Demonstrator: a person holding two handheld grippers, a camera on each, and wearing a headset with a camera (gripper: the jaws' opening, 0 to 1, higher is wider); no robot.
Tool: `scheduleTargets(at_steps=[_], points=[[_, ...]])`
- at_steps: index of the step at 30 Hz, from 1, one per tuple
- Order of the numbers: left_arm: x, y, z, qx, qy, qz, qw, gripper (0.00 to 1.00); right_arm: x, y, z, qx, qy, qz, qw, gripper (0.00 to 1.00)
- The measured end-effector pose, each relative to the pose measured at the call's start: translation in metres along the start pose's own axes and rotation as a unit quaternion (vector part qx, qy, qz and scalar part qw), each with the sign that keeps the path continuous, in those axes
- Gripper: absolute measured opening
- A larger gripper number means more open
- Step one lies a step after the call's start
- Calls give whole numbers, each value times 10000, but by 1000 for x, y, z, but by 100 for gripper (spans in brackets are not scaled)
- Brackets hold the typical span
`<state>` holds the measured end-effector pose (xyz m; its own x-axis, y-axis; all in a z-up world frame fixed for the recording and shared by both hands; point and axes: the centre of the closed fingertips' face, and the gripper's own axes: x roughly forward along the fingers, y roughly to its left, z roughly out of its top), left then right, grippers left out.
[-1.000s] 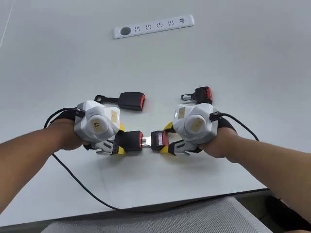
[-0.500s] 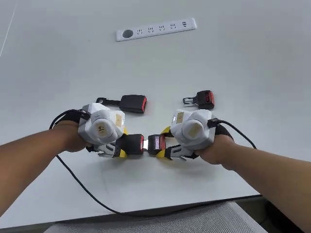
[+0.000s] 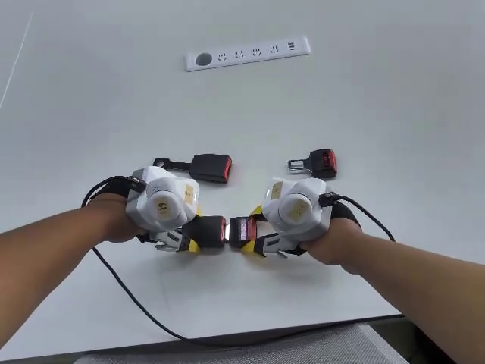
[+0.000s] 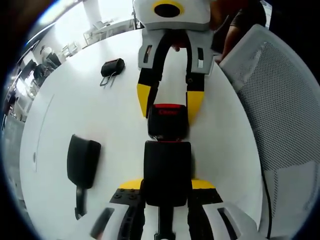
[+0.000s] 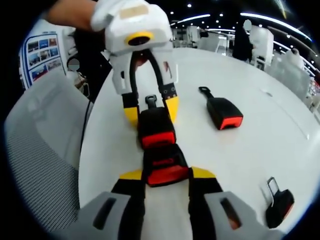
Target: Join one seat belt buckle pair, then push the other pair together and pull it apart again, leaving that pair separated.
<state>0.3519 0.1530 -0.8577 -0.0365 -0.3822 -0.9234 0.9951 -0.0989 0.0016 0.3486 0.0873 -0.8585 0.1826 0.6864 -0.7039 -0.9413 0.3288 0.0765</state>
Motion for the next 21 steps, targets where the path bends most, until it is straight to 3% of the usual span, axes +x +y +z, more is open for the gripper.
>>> scheduleTargets(at_steps=[9,21], points=[[-1,0,-2,0,-249,-33,9997,33,-1,-2,0,-186,-161,108,9996,31],[-3,-2,1,-145,-692,-48,9975,32,-4,-2,1,-714,-376,239,9965,30]])
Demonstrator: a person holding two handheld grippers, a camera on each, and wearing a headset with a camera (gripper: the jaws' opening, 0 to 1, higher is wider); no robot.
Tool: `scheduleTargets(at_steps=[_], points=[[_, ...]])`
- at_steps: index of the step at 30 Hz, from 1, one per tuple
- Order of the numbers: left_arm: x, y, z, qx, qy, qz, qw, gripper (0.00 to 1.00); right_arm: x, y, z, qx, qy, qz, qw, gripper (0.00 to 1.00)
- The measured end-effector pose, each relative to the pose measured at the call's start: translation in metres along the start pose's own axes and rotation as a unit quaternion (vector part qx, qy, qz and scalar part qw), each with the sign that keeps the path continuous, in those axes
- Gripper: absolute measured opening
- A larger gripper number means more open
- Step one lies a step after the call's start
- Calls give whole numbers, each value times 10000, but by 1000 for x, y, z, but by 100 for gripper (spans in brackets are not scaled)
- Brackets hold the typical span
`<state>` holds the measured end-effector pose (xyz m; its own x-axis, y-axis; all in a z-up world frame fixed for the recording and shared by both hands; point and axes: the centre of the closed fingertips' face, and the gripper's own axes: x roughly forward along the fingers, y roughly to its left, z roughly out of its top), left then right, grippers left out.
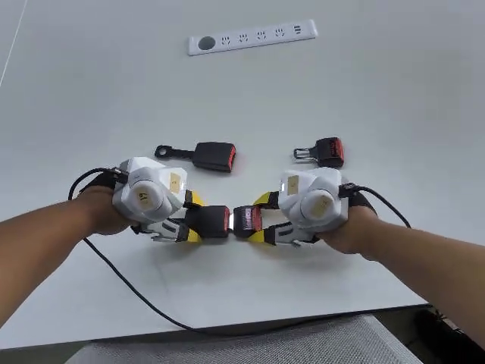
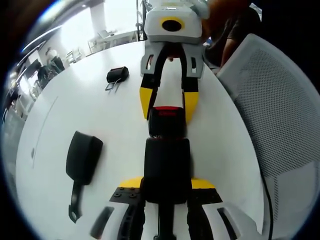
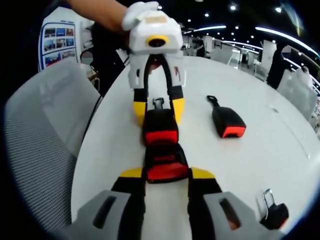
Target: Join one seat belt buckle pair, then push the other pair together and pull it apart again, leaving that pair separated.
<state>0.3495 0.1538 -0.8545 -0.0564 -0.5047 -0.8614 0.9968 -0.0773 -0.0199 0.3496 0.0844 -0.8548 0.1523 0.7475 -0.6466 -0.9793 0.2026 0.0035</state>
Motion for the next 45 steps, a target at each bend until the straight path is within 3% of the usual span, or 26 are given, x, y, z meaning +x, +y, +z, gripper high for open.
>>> scheduleTargets(at_steps=[6,7,12,37,41,42,45], points=[[-2,-1,3,-110,-225,24,9997,32,-2,0,0,-26,-130,-52,9999,30],[-2,-1,4,-289,-336,-2,9990,32,-2,1,0,-29,-147,-60,9999,30],[-4,0,2,-297,-448,22,9986,32,-3,1,1,9,-254,-140,9996,30],[-5,-2,4,-475,-829,114,9954,32,-4,5,1,55,-355,-212,9991,29],[-4,-4,3,-192,-694,52,9974,32,-4,6,1,55,-365,-207,9991,29],[-4,-3,3,-333,-755,48,9966,32,-4,6,0,57,-366,-216,9991,29],[-5,-3,3,-393,-822,115,9958,32,-4,6,0,131,-400,-236,9988,29]])
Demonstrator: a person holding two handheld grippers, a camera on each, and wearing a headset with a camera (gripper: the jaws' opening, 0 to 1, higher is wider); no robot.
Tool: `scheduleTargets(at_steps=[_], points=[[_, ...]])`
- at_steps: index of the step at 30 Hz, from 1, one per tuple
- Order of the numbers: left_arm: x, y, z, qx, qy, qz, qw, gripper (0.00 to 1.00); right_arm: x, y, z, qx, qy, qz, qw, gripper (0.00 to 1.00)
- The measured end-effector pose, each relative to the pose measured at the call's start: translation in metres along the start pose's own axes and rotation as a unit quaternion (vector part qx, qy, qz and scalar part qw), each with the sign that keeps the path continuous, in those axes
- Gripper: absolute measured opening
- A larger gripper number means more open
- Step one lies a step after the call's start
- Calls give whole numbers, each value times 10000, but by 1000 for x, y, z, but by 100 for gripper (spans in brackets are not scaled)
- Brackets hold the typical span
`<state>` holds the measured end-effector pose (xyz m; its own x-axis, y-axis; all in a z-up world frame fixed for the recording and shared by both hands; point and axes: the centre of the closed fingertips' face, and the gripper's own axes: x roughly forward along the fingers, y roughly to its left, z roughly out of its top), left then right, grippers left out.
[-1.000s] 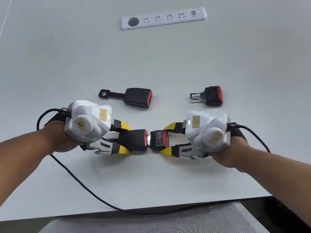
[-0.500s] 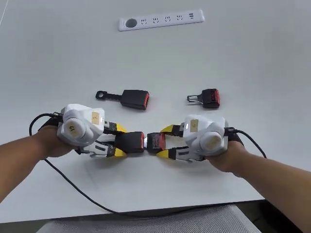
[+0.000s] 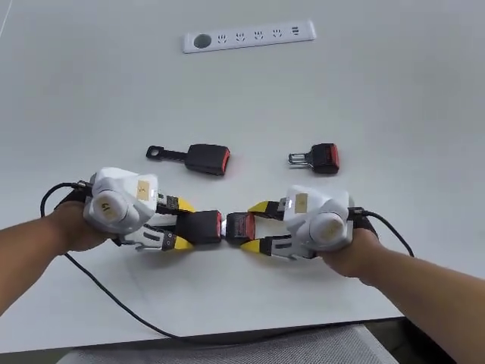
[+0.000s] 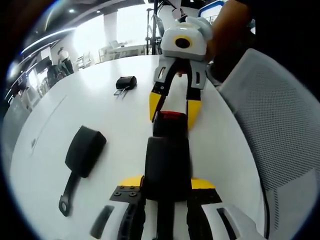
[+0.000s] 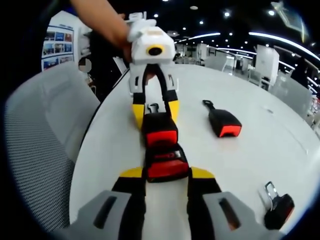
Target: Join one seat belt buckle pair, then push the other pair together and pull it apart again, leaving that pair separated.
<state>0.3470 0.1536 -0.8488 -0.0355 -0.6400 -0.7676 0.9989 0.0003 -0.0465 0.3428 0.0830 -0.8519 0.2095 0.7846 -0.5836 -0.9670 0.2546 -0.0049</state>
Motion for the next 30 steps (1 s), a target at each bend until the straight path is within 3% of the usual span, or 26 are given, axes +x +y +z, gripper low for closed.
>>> scheduleTargets(at_steps=[12,14,16,18,19,20,23,25,27,28,30], points=[[-1,2,-4,-176,-107,30,9998,32,0,0,0,24,18,11,10000,29],[-1,0,-3,-22,-1,-8,10000,32,1,1,0,90,17,31,10000,30],[0,-1,-1,5,42,10,10000,33,1,1,1,-94,83,-14,9999,30],[0,-1,0,30,112,32,9999,33,2,1,2,22,101,17,9999,31],[0,-1,0,50,166,32,9998,33,1,1,2,-247,184,-7,9995,32],[0,-1,0,149,220,21,9996,34,2,3,3,-262,227,-24,9994,32],[0,1,-1,70,300,26,9995,34,2,2,2,-17,252,7,9997,34],[1,0,0,-14,423,25,9991,35,-1,0,5,-311,313,-118,9990,34],[1,-2,3,-185,419,26,9989,40,-3,0,8,-141,268,-113,9995,44],[-1,-1,2,-211,469,95,9986,43,-5,-3,14,-89,127,-197,9997,53],[-5,-1,4,-303,481,174,9982,45,-9,-8,18,-7,52,-304,9995,61]])
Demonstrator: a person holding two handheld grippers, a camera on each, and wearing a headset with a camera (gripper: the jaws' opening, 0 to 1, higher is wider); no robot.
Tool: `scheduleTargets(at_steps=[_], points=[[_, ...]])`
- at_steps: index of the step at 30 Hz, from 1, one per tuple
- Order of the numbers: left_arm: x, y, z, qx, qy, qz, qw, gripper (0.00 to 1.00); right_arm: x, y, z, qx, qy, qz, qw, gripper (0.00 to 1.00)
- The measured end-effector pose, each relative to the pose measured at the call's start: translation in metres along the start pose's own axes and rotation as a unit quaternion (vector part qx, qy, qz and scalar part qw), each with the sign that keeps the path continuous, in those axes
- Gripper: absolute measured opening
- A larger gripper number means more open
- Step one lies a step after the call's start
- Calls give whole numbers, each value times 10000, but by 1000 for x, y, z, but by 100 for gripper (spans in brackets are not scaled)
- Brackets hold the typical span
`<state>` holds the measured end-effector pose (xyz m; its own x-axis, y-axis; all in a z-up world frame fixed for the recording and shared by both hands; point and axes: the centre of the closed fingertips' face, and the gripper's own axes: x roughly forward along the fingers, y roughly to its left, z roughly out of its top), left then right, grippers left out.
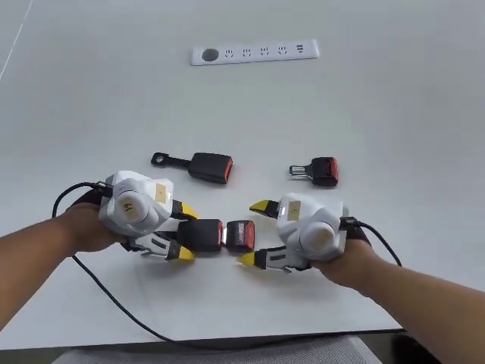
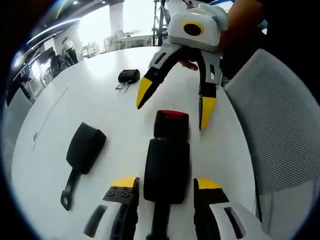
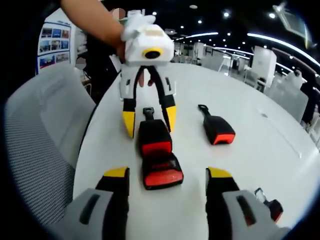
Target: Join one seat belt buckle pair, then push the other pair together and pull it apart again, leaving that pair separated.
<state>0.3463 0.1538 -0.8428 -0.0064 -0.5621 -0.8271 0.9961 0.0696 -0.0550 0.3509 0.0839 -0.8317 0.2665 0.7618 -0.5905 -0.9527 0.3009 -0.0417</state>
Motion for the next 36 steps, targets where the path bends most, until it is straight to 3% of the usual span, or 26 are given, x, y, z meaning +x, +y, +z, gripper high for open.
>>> scheduleTargets(at_steps=[2,4,6,11,14,17,19,24,26,30,33,36], points=[[-3,1,4,-24,-104,67,9999,51,-5,-5,2,139,-49,-84,9999,64],[-7,7,9,-46,-179,273,9995,67,-9,-9,5,154,-115,-135,9997,69],[-11,13,13,40,-222,391,9990,76,-15,-13,4,140,-122,-172,9997,70],[-22,27,17,165,-186,556,9981,77,-32,-28,1,209,-114,-320,9992,72],[-34,41,20,384,-132,742,9964,76,-42,-37,-1,194,-82,-336,9992,72],[-44,53,26,368,-174,764,9962,76,-53,-49,-2,166,-27,-380,9991,73],[-49,63,27,518,-119,837,9951,76,-60,-58,-2,179,-56,-403,9990,74],[-62,88,46,769,-208,924,9925,75,-75,-81,-5,260,-38,-443,9987,75],[-63,99,48,841,-77,964,9917,75,-81,-93,-9,236,26,-542,9982,75],[-64,112,56,877,-133,960,9914,75,-90,-108,-14,336,26,-583,9977,74],[-58,118,61,919,-200,923,9913,75,-92,-117,-23,487,37,-573,9972,74],[-45,122,58,980,-96,778,9921,75,-93,-124,-33,568,133,-558,9967,72]])
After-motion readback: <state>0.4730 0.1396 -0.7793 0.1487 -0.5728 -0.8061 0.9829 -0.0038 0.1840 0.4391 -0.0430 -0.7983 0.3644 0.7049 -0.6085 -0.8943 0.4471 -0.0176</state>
